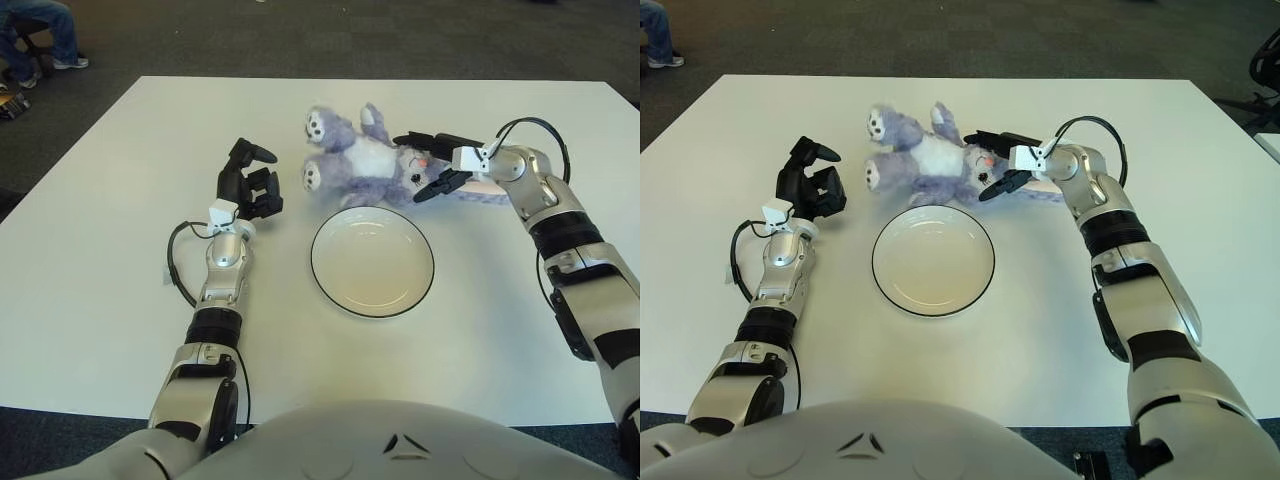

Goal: Put the doll into the plate.

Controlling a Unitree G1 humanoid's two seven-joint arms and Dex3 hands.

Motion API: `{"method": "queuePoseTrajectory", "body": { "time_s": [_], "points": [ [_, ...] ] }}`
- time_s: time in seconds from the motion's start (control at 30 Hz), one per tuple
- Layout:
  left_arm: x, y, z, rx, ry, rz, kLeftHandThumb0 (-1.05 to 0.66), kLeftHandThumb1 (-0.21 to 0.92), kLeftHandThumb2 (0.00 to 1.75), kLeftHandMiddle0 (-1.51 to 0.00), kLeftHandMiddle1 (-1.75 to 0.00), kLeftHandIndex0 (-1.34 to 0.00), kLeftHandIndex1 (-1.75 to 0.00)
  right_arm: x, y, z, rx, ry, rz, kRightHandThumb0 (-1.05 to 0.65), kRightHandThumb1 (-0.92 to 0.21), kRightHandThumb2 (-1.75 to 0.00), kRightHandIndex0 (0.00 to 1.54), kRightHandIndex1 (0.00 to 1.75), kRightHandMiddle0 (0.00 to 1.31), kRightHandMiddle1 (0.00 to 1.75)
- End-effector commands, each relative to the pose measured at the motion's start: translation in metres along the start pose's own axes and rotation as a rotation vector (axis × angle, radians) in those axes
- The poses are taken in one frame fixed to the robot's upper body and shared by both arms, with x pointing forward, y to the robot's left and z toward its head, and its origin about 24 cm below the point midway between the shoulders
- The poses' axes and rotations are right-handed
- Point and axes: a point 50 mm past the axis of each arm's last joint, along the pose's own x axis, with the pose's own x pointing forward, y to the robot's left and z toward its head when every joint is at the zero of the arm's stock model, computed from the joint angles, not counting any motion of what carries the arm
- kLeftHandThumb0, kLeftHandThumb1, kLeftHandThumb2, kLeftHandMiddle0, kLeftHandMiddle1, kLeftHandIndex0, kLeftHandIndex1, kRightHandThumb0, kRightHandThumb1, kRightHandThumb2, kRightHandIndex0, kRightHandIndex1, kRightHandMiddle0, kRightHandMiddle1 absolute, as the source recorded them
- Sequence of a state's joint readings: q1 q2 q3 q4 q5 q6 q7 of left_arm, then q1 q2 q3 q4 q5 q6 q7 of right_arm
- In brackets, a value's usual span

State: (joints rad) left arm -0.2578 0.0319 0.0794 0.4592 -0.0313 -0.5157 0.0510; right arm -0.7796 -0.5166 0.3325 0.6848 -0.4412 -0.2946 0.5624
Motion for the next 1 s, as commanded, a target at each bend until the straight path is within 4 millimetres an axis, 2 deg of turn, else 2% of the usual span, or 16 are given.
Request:
{"method": "queuePoseTrajectory", "body": {
  "time_s": [0.0,0.1,0.37,0.5,0.73,0.83,0.87,0.9,0.93,0.97],
  "points": [
    [-0.035,0.004,-0.030,-0.021,0.143,0.036,-0.43,0.46,1.14,-1.17,-1.75,-0.50,-1.75,0.003,-0.001,0.000,-0.025,0.015,0.009,-0.82,-0.76,-0.22,0.08,0.02,0.00,0.20],
    [-0.035,0.004,-0.029,-0.022,0.144,0.039,-0.43,0.46,1.14,-1.16,-1.75,-0.50,-1.75,0.004,0.000,-0.001,-0.030,0.025,0.013,-0.80,-0.75,-0.23,0.08,0.01,0.00,0.19],
    [-0.036,0.004,-0.028,-0.022,0.148,0.046,-0.43,0.49,1.10,-1.14,-1.75,-0.48,-1.75,0.008,0.009,-0.005,-0.040,0.056,0.044,-0.78,-0.65,-0.40,0.05,0.00,0.00,0.14],
    [-0.036,0.004,-0.028,-0.016,0.150,0.052,-0.42,0.50,1.09,-1.13,-1.75,-0.47,-1.75,0.011,0.022,-0.009,-0.055,0.090,0.044,-0.77,-0.59,-0.49,0.03,0.00,0.00,0.12],
    [-0.037,0.004,-0.028,-0.010,0.152,0.054,-0.42,0.50,1.08,-1.14,-1.75,-0.47,-1.75,0.015,0.035,-0.012,-0.080,0.141,-0.043,-0.78,-0.55,-0.53,0.04,0.01,0.00,0.09],
    [-0.037,0.003,-0.028,-0.010,0.154,0.054,-0.42,0.50,1.08,-1.14,-1.75,-0.47,-1.75,0.017,0.041,-0.009,-0.074,0.165,-0.110,-0.77,-0.54,-0.53,0.10,0.04,0.00,0.09],
    [-0.037,0.003,-0.028,-0.010,0.154,0.054,-0.42,0.50,1.08,-1.14,-1.75,-0.47,-1.75,0.017,0.042,-0.008,-0.072,0.172,-0.130,-0.75,-0.51,-0.55,0.07,0.29,0.00,0.10],
    [-0.037,0.003,-0.028,-0.011,0.154,0.053,-0.42,0.50,1.08,-1.14,-1.75,-0.47,-1.75,0.017,0.043,-0.007,-0.066,0.180,-0.149,-0.74,-0.50,-0.56,0.06,0.39,0.00,0.11],
    [-0.037,0.002,-0.028,-0.011,0.154,0.052,-0.42,0.50,1.08,-1.14,-1.75,-0.47,-1.75,0.017,0.043,-0.006,-0.063,0.186,-0.160,-0.72,-0.49,-0.57,0.03,0.62,0.00,0.13],
    [-0.037,0.002,-0.028,-0.011,0.155,0.052,-0.42,0.50,1.08,-1.14,-1.75,-0.47,-1.75,0.017,0.044,-0.006,-0.060,0.189,-0.166,-0.71,-0.47,-0.58,0.02,0.76,0.00,0.15]
  ]
}}
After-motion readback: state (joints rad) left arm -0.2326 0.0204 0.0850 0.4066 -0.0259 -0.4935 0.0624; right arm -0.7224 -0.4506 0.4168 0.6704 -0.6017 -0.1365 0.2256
